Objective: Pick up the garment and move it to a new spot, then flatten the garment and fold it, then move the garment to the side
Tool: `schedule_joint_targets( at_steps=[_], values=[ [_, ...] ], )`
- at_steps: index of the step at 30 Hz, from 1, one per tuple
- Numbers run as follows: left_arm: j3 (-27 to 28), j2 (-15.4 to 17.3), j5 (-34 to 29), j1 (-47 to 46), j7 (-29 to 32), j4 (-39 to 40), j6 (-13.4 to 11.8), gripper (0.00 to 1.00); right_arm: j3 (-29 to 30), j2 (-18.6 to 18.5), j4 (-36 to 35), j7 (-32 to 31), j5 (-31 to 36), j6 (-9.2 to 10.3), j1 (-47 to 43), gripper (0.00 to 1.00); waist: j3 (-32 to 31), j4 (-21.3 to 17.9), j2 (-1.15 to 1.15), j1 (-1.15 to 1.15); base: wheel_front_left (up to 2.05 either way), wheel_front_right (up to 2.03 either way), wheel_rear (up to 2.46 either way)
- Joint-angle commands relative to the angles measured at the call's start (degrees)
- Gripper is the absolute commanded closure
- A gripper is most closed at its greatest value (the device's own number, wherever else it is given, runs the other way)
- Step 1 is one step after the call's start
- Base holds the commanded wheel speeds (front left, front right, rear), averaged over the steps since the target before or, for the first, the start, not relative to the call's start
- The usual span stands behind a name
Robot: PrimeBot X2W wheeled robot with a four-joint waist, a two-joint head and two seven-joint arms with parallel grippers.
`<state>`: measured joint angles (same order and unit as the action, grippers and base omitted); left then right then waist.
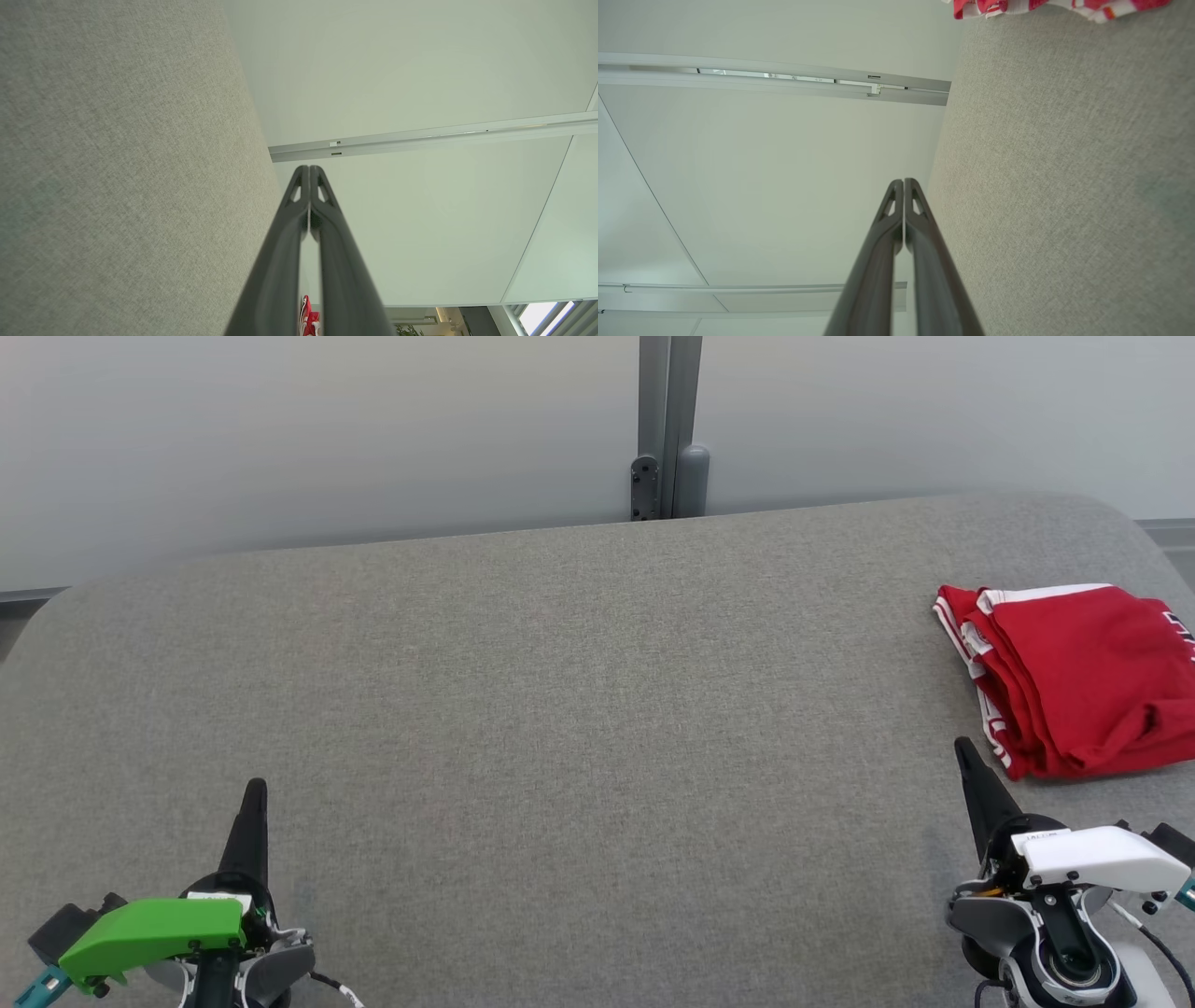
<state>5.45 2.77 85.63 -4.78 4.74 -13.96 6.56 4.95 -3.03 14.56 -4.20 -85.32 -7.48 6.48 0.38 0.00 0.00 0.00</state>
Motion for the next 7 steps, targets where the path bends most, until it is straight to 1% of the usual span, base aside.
schedule_joint_targets(
  at_steps=[1, 7],
  values=[
    [0.4, 0.2, 1.1, -1.2, 0.3, 0.0, 0.5, 1.00, 0.3, -0.3, -0.4, -0.5, -1.3, -0.02, -0.4, 1.00, 0.0, 0.0, 0.00, 0.00, 0.00, 0.00, 0.00],
    [0.7, 0.2, 3.2, -1.4, 0.9, 0.0, 0.7, 1.00, 0.7, -0.3, -0.6, -1.1, -3.6, -0.02, -0.4, 1.00, -0.1, 0.0, 0.00, 0.00, 0.00, 0.00, 0.00]
  ],
)
